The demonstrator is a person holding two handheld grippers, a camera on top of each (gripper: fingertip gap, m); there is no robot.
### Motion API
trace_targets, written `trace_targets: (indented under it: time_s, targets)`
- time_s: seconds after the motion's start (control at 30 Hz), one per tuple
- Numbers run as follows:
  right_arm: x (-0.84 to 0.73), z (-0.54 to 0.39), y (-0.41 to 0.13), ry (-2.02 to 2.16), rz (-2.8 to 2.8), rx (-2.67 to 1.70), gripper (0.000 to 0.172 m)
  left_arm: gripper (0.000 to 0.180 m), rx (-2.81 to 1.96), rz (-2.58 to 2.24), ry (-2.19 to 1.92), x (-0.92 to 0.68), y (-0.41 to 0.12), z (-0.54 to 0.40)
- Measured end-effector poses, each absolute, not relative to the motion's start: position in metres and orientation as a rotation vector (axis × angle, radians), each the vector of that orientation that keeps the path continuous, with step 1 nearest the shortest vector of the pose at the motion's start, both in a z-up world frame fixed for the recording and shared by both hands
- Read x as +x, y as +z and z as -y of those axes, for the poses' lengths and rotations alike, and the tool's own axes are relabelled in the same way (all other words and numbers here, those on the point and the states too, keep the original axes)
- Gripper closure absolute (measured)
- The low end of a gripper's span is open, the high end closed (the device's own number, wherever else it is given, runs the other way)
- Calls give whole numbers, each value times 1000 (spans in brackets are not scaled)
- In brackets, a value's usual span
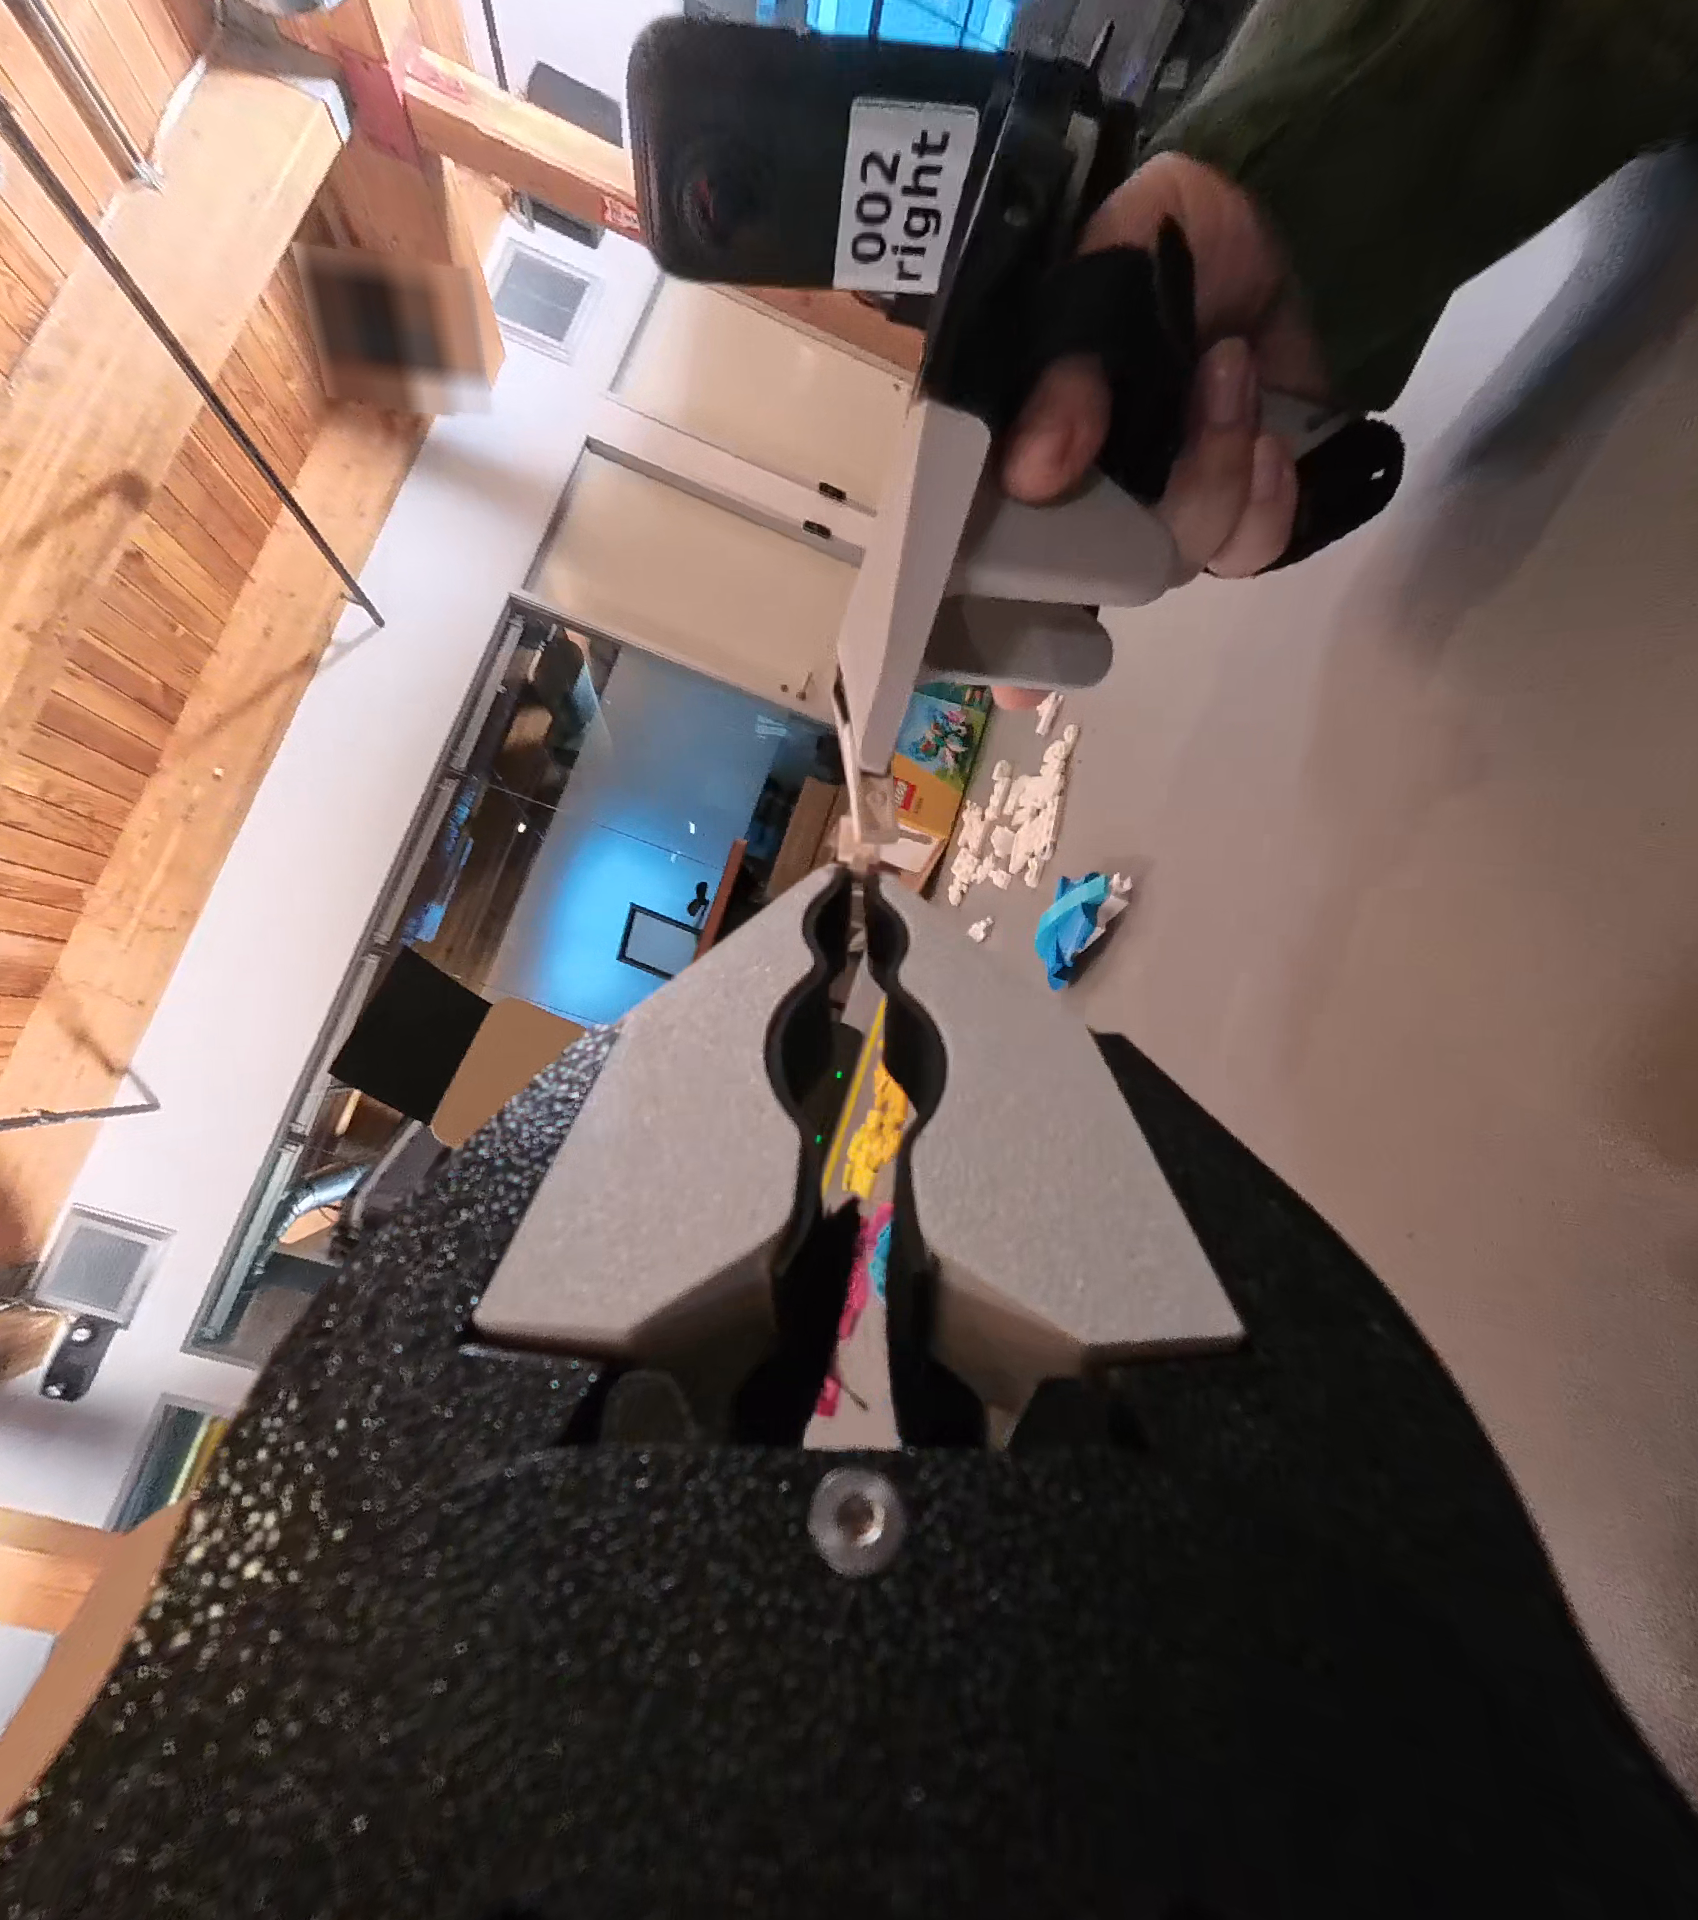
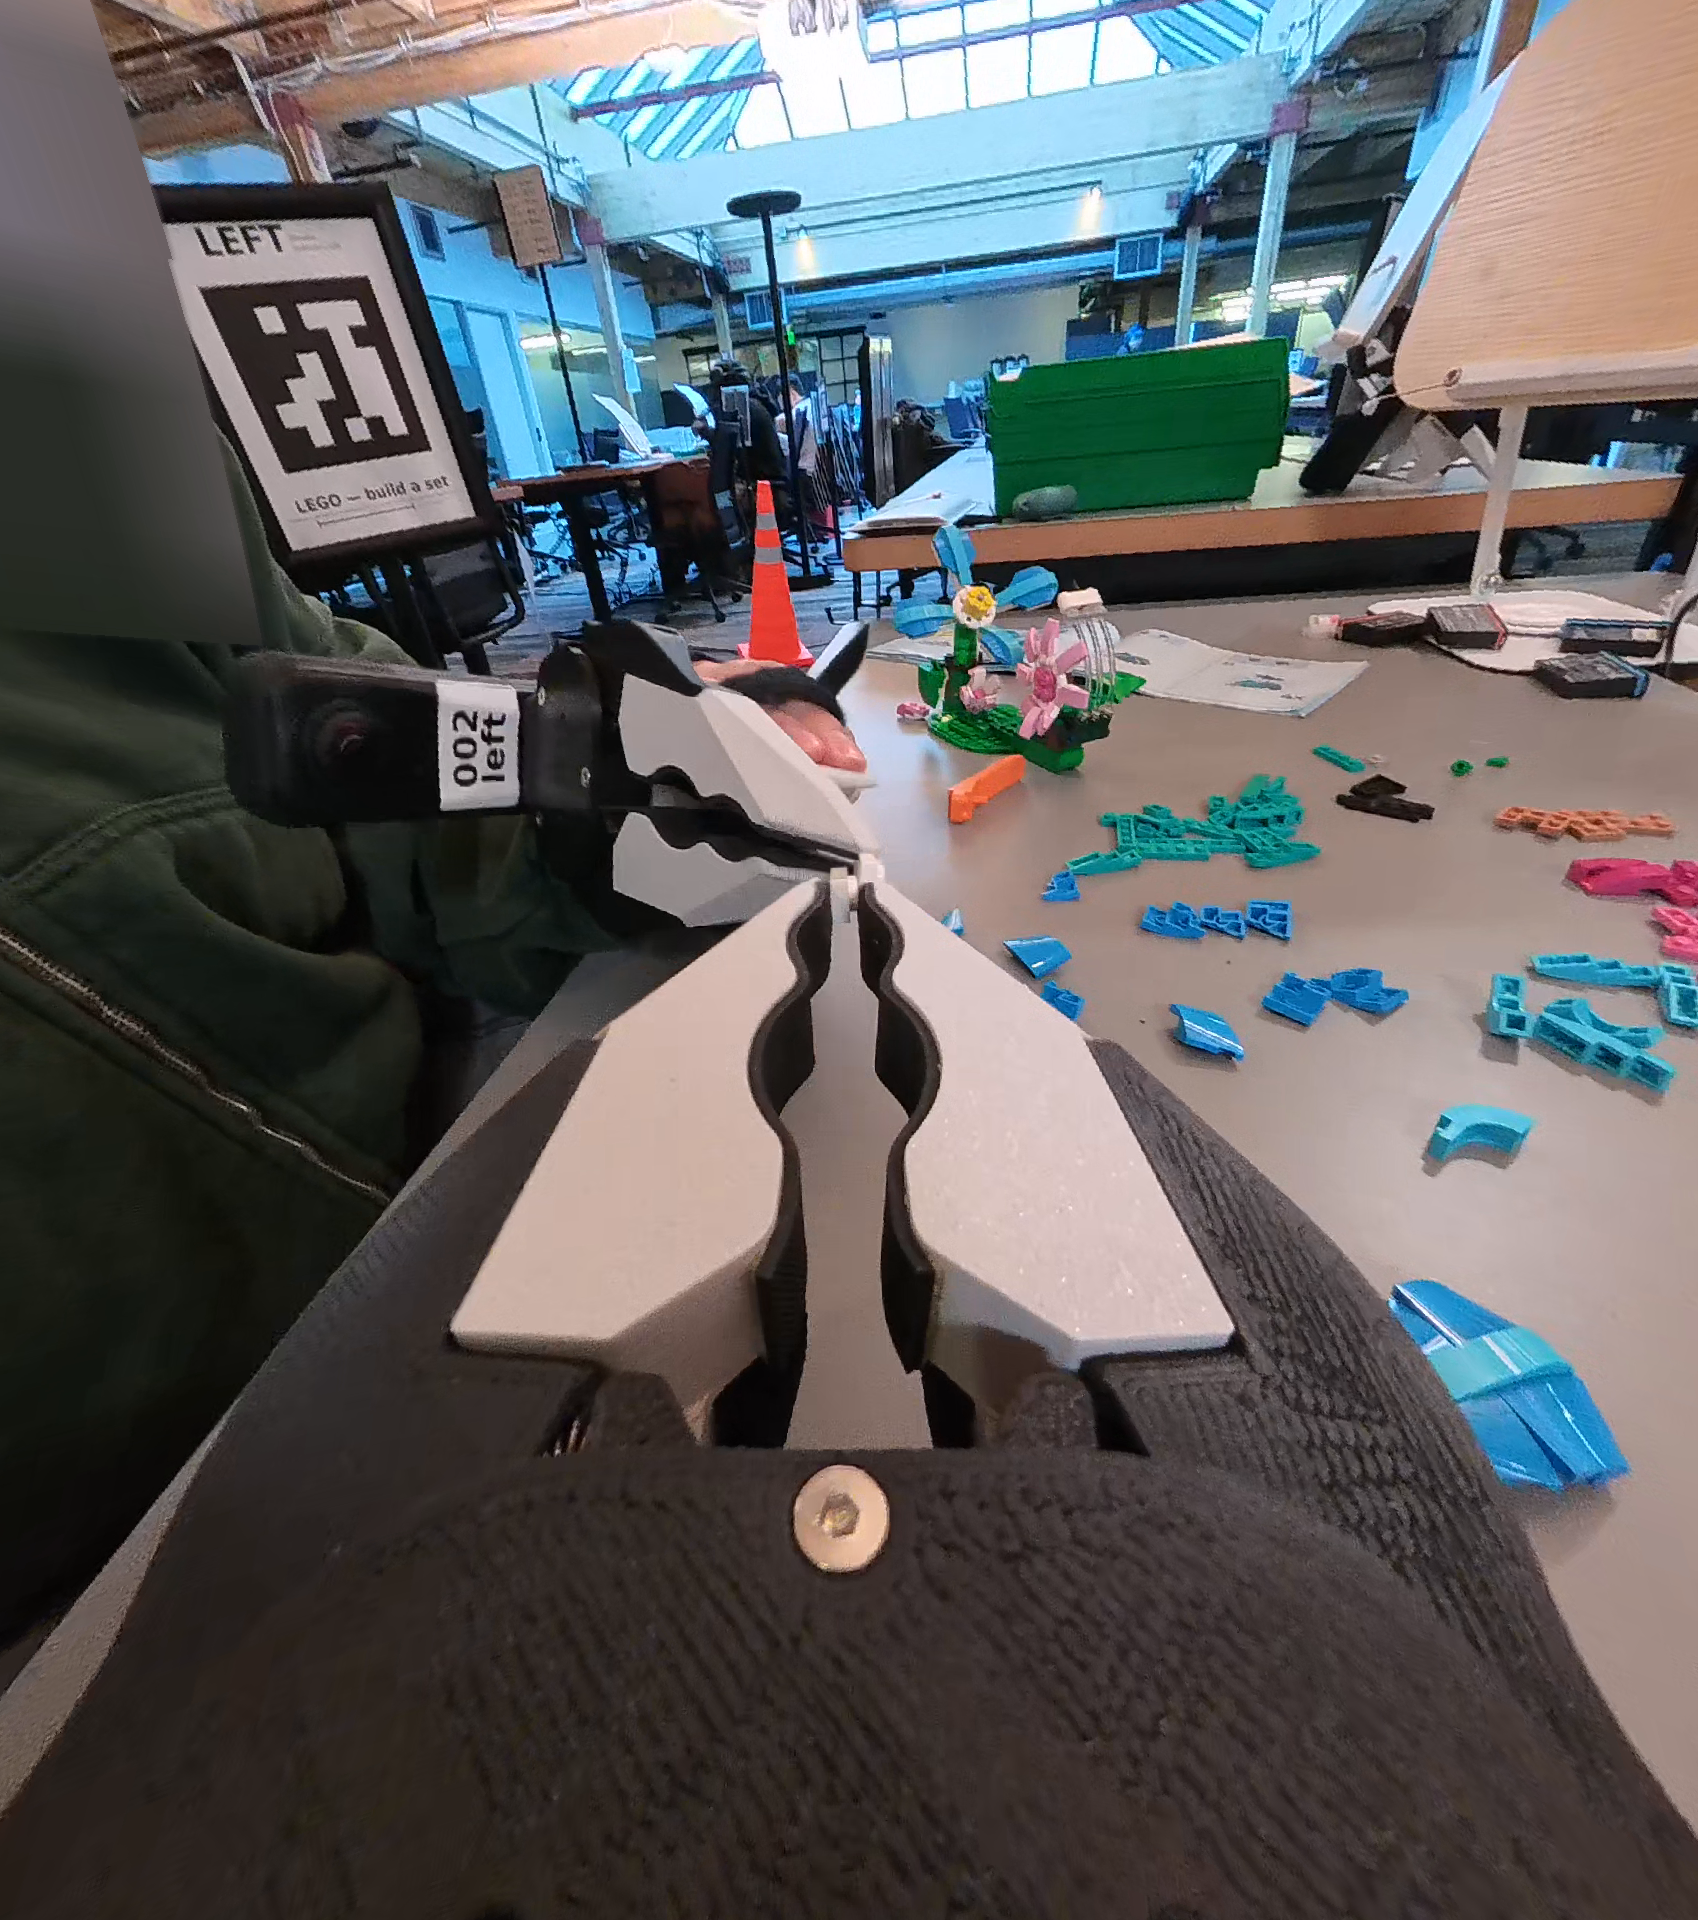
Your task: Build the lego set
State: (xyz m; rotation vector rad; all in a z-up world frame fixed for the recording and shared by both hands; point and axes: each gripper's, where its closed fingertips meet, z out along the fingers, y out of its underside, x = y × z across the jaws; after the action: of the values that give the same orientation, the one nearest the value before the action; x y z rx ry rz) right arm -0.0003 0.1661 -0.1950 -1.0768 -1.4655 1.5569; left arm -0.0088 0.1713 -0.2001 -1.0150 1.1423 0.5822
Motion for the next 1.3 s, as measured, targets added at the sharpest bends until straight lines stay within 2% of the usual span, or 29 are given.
trace_targets:
  time_s: [0.4,0.67,1.2,1.3]
  targets:
    - [1,-160,-186,1556,1455,-1001,167,180,-919,-1142,654,-4,-192,-162]
    - [8,-149,-187,1611,1523,-942,167,180,-870,-1186,519,5,-193,-149]
    - [24,-126,-173,2068,1513,-889,168,180,-778,-1224,111,32,-186,-108]
    - [26,-128,-173,2063,1515,-887,168,180,-809,-1207,211,31,-188,-120]
